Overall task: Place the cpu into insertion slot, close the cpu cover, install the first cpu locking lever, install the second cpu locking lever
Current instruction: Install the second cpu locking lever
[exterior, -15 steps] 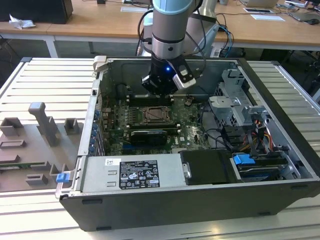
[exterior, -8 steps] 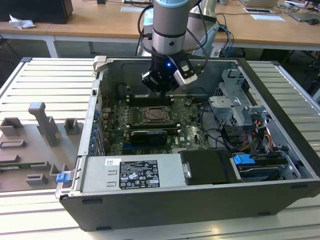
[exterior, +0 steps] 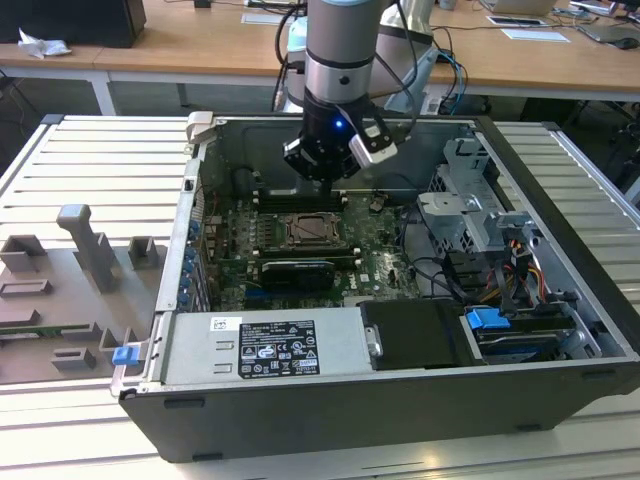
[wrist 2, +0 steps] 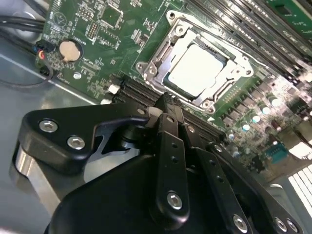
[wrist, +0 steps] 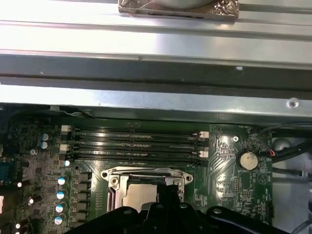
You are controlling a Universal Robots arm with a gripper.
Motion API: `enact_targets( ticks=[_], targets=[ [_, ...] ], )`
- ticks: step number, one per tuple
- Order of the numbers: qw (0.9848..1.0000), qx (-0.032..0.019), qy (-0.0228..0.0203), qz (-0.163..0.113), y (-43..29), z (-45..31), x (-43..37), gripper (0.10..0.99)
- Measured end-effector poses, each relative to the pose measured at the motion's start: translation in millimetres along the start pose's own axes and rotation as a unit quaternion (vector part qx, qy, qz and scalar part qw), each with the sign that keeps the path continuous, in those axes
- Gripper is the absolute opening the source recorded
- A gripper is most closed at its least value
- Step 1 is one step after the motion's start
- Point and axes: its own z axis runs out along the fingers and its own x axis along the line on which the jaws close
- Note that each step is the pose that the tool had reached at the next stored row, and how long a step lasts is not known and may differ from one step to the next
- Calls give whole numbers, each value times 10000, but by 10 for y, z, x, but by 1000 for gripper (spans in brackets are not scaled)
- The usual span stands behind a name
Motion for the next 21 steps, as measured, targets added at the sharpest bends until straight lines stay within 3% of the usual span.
enact_targets(
  ticks=[10, 18, 21],
  targets=[
    [10000, 0, 0, -1, -155, -23, 6, 106],
    [10000, -1, 10, 0, -337, -27, 13, 106],
    [10000, -12, 14, -5, -471, 1, 19, 106]
  ],
)
